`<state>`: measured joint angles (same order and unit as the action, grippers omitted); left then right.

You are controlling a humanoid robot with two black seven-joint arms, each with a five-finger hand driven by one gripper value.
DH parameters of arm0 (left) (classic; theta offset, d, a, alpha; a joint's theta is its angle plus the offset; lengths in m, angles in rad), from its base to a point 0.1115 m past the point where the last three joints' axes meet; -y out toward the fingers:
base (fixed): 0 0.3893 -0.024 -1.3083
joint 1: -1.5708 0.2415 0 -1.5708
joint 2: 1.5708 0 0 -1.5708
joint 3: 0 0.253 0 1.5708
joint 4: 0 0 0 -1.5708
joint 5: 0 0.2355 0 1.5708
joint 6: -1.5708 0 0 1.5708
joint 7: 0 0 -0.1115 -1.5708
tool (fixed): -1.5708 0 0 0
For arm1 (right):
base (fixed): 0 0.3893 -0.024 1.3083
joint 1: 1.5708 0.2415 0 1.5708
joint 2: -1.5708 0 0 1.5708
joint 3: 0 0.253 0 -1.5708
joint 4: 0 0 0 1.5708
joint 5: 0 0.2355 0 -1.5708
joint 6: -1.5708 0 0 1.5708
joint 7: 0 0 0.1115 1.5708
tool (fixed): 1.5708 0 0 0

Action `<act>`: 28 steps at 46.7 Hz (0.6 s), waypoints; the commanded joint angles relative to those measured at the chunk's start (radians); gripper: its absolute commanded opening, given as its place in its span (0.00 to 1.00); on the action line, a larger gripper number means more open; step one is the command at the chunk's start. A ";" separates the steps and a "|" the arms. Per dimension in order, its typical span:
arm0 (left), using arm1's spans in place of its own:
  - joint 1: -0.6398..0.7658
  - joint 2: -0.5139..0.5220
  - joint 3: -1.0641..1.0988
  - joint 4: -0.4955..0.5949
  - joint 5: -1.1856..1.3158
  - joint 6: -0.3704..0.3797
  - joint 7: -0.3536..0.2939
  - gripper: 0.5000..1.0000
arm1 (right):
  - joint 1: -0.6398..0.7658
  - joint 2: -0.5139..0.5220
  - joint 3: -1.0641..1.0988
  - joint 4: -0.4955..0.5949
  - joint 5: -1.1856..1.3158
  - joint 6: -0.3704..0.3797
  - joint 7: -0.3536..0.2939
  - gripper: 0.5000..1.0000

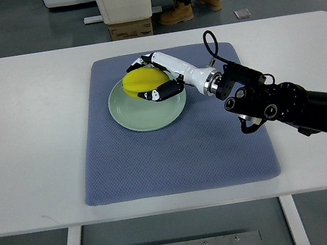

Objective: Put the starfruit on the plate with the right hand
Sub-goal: 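Carry the starfruit over the green plate and lower it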

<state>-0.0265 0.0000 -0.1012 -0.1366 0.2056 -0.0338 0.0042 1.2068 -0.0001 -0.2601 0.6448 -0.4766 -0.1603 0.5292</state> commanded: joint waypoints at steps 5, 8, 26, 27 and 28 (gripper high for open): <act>-0.001 0.000 0.000 0.000 0.000 0.000 0.000 1.00 | -0.026 0.000 -0.002 -0.030 -0.002 0.001 -0.003 0.15; 0.000 0.000 0.000 0.000 0.000 0.000 -0.001 1.00 | -0.036 0.000 -0.004 -0.034 -0.002 0.001 -0.008 0.16; -0.001 0.000 0.000 0.000 0.000 0.000 -0.001 1.00 | -0.079 0.000 -0.014 -0.056 0.000 -0.001 -0.017 0.20; 0.000 0.000 0.000 -0.001 0.000 0.000 -0.001 1.00 | -0.081 0.000 -0.014 -0.060 -0.002 -0.001 -0.017 0.21; 0.000 0.000 0.000 0.000 0.000 0.000 -0.001 1.00 | -0.082 0.000 -0.014 -0.063 0.000 -0.001 -0.017 0.22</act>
<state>-0.0266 0.0000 -0.1012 -0.1367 0.2056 -0.0337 0.0043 1.1295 0.0000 -0.2746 0.5915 -0.4773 -0.1613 0.5130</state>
